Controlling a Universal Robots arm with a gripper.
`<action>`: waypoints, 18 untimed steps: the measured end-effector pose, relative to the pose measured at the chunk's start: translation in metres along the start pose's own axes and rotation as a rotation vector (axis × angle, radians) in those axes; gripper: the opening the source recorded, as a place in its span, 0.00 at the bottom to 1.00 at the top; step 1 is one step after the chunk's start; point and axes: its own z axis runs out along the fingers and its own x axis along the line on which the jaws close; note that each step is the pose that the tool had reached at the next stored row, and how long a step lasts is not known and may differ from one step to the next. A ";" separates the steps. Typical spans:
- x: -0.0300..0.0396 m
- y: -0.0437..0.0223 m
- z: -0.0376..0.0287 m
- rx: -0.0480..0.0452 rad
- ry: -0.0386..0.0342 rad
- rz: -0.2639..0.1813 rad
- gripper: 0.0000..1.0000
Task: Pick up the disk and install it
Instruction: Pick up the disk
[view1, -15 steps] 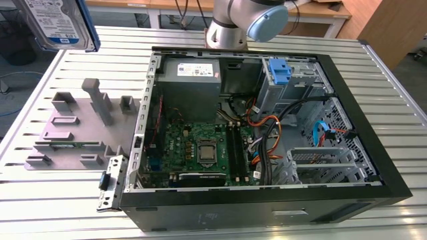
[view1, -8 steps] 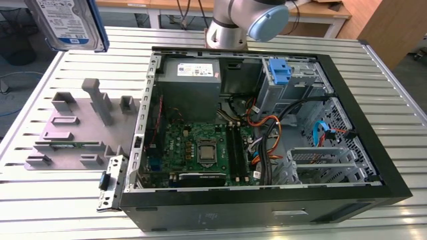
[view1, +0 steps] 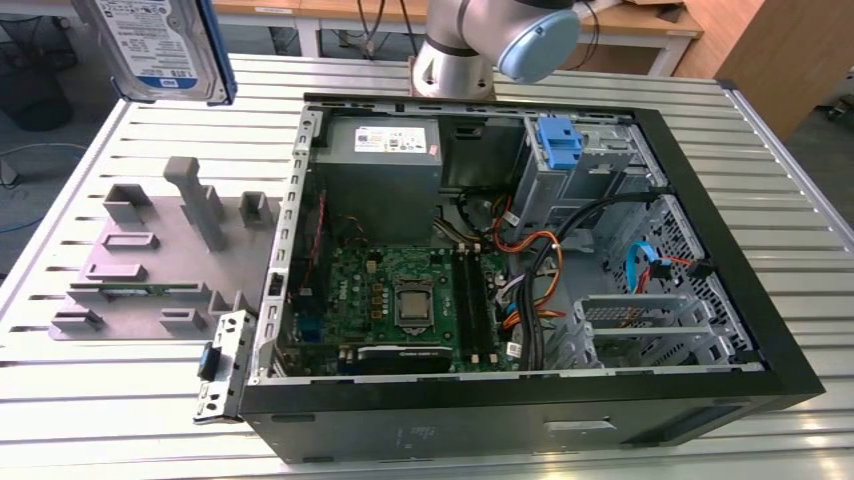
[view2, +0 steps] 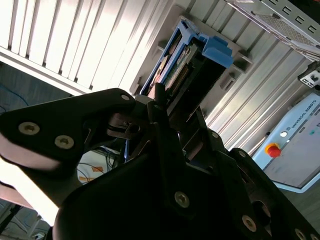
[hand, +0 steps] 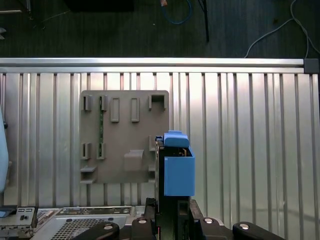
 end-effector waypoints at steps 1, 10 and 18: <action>-0.0001 -0.0012 -0.0001 -0.0001 0.0001 0.000 0.35; -0.0001 -0.0019 0.0000 0.0000 0.0000 0.000 0.35; -0.0001 -0.0019 -0.0009 0.0000 0.0000 0.000 0.35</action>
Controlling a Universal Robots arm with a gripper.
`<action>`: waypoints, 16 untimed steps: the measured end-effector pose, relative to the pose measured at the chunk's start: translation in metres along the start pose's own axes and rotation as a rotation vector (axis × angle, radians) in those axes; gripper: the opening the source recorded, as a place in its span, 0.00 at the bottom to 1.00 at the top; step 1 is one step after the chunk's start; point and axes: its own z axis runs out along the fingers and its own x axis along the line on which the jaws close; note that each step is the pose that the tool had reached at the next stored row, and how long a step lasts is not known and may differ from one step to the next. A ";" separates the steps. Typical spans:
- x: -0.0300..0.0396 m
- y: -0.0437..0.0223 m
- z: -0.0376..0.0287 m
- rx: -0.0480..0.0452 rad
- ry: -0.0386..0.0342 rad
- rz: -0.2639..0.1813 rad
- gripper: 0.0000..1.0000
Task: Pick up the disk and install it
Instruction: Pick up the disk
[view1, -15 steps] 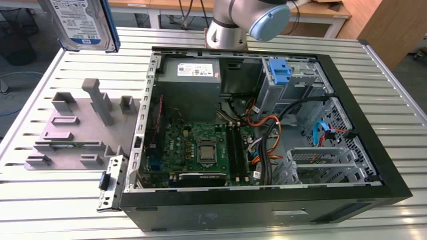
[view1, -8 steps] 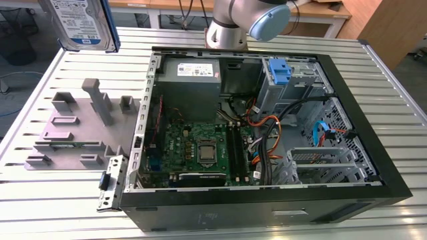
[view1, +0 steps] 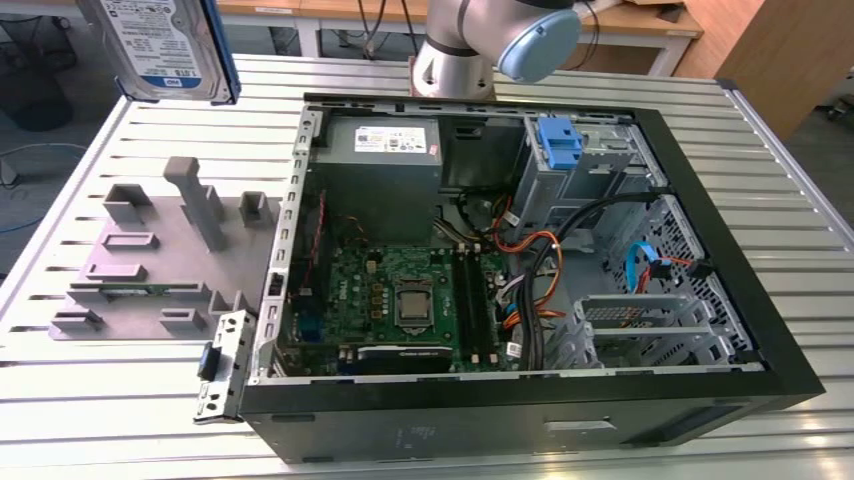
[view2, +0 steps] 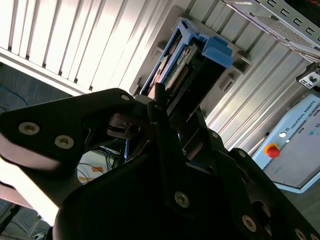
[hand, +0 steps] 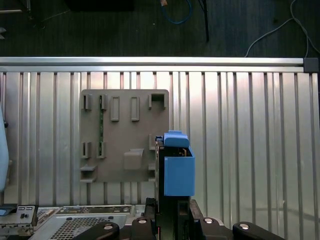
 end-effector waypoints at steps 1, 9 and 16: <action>0.0000 0.0000 0.0000 0.0000 0.0000 0.000 0.35; -0.0001 -0.0035 -0.0002 0.0000 0.0000 0.000 0.35; -0.0003 -0.0123 -0.0003 0.0000 -0.0001 0.000 0.35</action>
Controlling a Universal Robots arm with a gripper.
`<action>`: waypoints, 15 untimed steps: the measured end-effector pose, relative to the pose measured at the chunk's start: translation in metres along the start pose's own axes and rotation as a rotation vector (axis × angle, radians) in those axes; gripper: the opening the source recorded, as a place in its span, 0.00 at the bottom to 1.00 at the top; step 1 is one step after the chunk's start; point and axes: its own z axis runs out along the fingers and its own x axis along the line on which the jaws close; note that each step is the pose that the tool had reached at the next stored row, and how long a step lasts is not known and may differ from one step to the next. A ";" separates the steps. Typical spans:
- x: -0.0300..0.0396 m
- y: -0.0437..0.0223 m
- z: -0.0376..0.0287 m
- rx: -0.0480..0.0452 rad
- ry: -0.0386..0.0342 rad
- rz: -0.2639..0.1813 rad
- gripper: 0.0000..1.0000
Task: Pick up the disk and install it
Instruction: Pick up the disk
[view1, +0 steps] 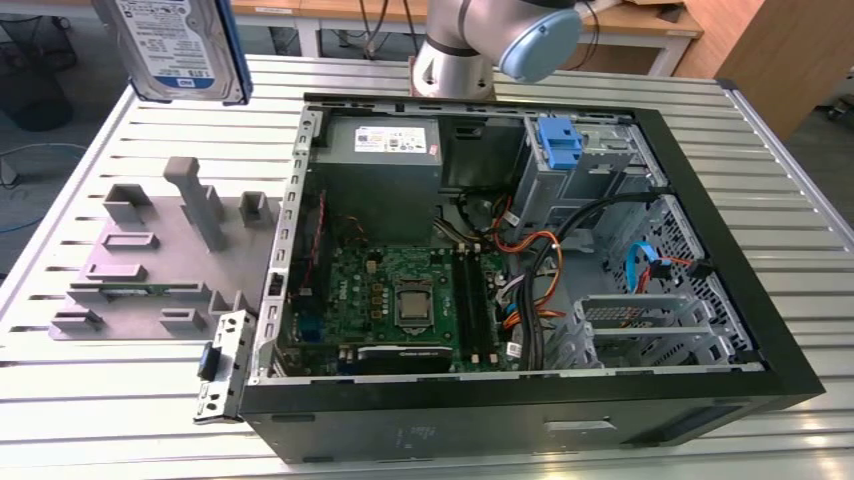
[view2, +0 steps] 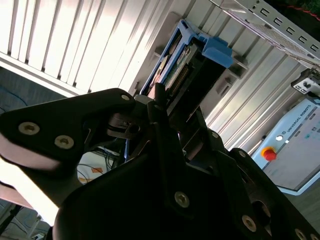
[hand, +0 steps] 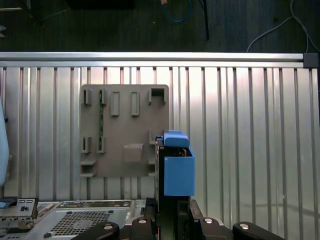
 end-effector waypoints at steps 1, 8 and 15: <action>0.0000 -0.0015 -0.0001 -0.0001 0.0001 0.000 0.35; -0.0003 -0.0112 -0.0003 0.0000 0.0001 0.000 0.35; -0.0005 -0.0197 -0.0005 0.0000 0.0000 0.000 0.35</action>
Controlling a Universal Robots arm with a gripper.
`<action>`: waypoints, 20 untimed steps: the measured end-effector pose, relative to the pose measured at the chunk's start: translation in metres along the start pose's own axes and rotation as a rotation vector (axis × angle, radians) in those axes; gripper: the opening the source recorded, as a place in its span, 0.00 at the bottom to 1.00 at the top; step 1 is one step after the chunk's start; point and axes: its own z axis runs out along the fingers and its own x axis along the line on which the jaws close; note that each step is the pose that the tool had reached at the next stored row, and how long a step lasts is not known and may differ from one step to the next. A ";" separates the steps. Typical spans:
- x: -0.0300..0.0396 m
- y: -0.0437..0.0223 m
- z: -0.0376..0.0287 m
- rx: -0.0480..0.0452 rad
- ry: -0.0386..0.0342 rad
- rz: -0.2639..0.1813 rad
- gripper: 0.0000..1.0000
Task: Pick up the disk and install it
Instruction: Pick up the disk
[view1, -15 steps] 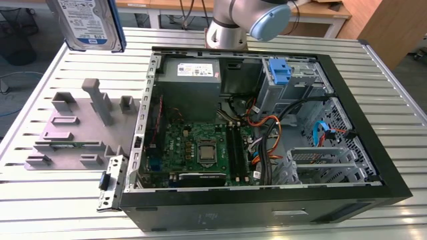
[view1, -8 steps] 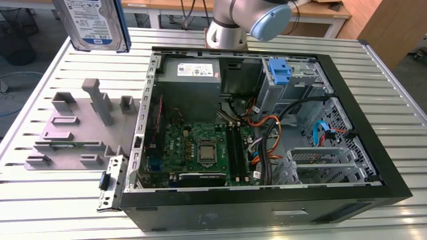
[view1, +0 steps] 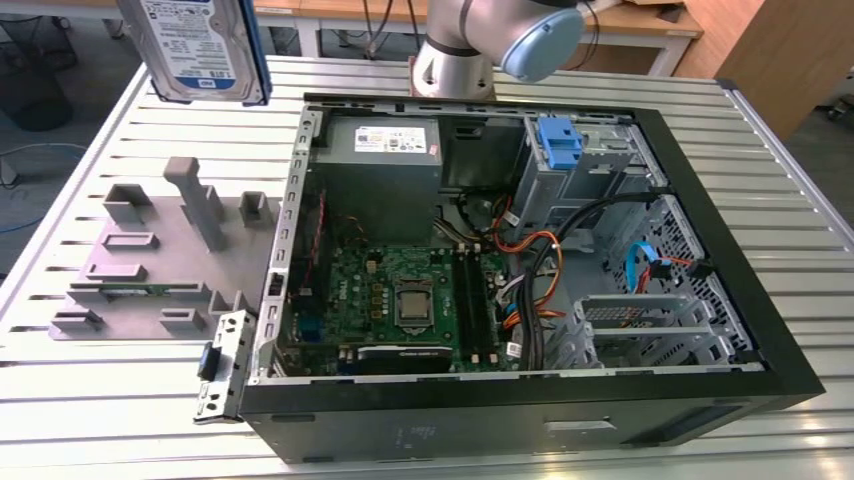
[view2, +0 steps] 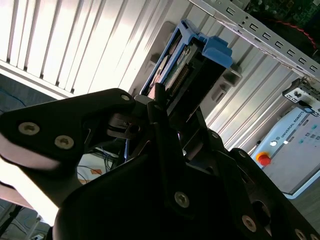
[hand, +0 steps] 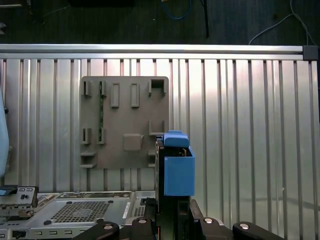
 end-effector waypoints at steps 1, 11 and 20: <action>0.0000 -0.0011 -0.0001 0.0000 0.0000 0.000 0.35; -0.0003 -0.0126 -0.0003 -0.0001 0.0000 0.000 0.35; -0.0006 -0.0240 -0.0006 0.0000 0.0001 0.000 0.35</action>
